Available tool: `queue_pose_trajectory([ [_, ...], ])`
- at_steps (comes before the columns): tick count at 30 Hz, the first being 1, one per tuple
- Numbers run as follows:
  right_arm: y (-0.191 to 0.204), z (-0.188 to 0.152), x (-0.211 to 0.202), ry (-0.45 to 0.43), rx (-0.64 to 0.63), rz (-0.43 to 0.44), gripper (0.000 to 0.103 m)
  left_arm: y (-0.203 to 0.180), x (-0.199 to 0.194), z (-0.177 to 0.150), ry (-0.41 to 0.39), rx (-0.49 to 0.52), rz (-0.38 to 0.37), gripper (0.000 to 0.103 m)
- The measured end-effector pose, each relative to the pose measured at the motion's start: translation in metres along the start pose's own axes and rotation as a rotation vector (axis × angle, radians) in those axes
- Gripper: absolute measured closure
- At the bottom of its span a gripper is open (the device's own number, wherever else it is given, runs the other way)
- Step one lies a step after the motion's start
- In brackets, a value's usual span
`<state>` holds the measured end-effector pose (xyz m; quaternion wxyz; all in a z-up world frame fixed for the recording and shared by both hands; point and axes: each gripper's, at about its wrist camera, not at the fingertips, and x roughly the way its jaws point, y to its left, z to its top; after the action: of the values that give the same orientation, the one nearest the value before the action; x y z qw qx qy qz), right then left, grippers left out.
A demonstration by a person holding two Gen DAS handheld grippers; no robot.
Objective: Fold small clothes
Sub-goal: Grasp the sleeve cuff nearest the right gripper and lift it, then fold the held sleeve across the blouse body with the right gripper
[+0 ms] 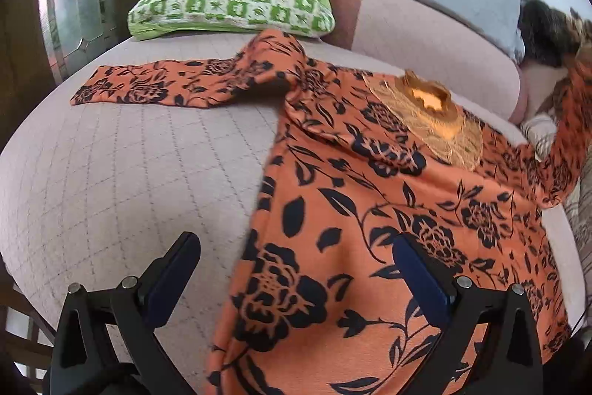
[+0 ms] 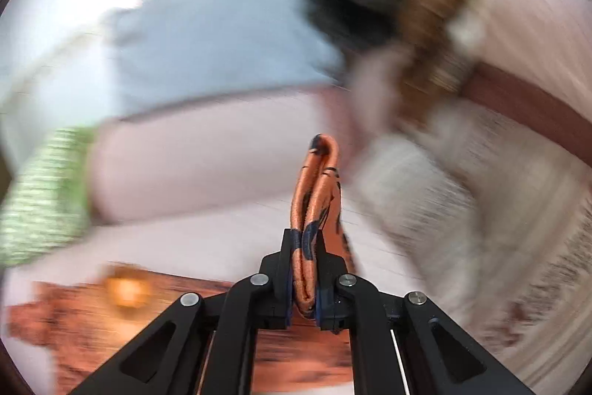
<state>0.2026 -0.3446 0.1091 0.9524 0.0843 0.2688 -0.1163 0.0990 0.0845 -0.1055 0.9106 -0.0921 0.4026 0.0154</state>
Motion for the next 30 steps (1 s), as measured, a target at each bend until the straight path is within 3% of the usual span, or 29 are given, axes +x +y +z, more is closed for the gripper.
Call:
queue_pose_trajectory([
  [3, 0.103, -0.005, -0.002, -0.006, -0.017, 0.197, 0.095, 0.011, -0.003, 0.002, -0.015, -0.036, -0.01, 0.0],
  [6, 0.175, -0.034, 0.012, 0.029, -0.015, 0.299, 0.095, 0.019, -0.004, 0.004, -0.019, -0.071, -0.024, 0.0],
  [9, 0.242, -0.085, 0.052, 0.125, -0.035, 0.417, 0.091, 0.022, -0.006, 0.005, -0.031, -0.073, -0.023, 0.0],
  [10, 0.26, -0.108, 0.066, 0.194, -0.069, 0.436, 0.085, 0.022, -0.006, 0.005, -0.03, -0.07, -0.024, 0.0],
  [11, 0.27, -0.128, 0.084, 0.281, -0.083, 0.435, 0.059, 0.022, -0.006, 0.005, -0.031, -0.065, -0.023, 0.0],
  [12, 0.276, -0.155, 0.106, 0.383, -0.085, 0.436, 0.014, 0.021, -0.006, 0.005, -0.032, -0.06, -0.02, 0.0],
  [13, 0.273, -0.167, 0.115, 0.407, -0.074, 0.439, 0.008, 0.021, -0.007, 0.005, -0.034, -0.056, -0.019, 0.0],
  [18, 0.203, -0.203, 0.111, 0.434, 0.011, 0.415, 0.009, 0.02, -0.007, 0.005, -0.034, -0.06, -0.027, 0.0],
  [22, 0.122, -0.183, 0.089, 0.369, 0.053, 0.394, 0.009, 0.014, -0.008, 0.011, -0.024, -0.07, -0.063, 0.0],
  [24, 0.075, -0.171, 0.087, 0.337, 0.12, 0.349, 0.009, 0.006, -0.006, 0.021, -0.02, -0.068, -0.101, 0.0],
  [27, -0.004, -0.167, 0.101, 0.359, 0.286, 0.294, 0.009, -0.013, 0.004, 0.051, -0.015, -0.027, -0.144, 0.0],
  [28, -0.015, -0.167, 0.104, 0.368, 0.322, 0.306, 0.009, -0.021, 0.009, 0.062, -0.018, -0.012, -0.156, 0.0],
  [30, -0.04, -0.17, 0.107, 0.371, 0.394, 0.415, 0.009, -0.037, 0.025, 0.089, -0.004, 0.015, -0.199, 0.0],
])
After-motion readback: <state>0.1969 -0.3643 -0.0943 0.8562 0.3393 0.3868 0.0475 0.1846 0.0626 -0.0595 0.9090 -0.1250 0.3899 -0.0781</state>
